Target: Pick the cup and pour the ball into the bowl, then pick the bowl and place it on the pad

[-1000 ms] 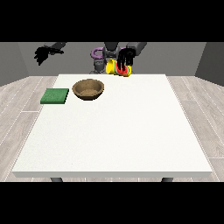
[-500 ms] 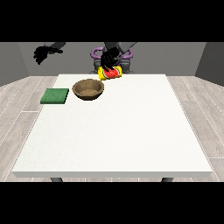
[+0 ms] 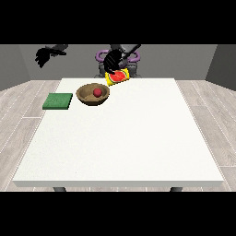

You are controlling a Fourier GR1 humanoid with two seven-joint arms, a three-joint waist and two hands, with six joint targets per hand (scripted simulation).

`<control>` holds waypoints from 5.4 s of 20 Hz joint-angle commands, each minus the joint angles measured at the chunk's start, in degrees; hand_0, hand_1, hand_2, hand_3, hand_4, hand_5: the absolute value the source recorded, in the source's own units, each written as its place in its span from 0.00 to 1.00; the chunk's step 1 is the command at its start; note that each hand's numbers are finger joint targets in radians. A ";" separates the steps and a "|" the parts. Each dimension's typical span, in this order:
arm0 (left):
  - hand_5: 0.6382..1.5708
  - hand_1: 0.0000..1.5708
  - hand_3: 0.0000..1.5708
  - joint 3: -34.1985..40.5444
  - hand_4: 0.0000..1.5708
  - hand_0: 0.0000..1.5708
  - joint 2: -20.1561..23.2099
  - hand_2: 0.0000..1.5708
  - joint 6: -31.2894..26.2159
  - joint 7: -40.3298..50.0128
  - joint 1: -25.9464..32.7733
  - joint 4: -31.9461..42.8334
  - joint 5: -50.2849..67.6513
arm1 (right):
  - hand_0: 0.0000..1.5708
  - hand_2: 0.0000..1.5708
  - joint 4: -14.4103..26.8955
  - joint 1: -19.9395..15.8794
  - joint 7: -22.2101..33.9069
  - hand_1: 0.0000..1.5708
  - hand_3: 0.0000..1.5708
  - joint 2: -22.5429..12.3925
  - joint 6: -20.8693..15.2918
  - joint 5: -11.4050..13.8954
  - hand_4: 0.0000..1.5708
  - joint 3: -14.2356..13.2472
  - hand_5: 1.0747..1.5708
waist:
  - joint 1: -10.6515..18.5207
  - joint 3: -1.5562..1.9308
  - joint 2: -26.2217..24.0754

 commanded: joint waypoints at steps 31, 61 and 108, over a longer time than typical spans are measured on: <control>0.99 0.00 0.00 46.26 0.00 0.00 3.43 0.00 2.77 -38.08 36.04 -35.23 90.50 | 0.00 0.00 2.22 -3.31 -4.81 0.00 0.00 16.17 -20.65 4.68 0.19 3.00 1.00 | 11.92 -0.01 12.70; 0.92 0.00 0.00 45.80 0.52 0.00 4.78 0.00 -4.28 -32.35 35.26 -43.37 91.19 | 1.00 1.00 23.00 -8.68 -2.02 1.00 0.88 9.91 -51.52 18.65 0.58 7.99 0.99 | 20.43 -0.35 13.98; 0.98 0.00 0.00 76.90 0.75 0.00 35.04 0.00 -26.20 -44.96 37.03 -23.85 111.97 | 0.54 0.56 22.28 -19.04 14.89 0.54 0.70 -13.55 -36.18 13.06 0.00 -3.51 0.88 | 11.89 0.00 19.58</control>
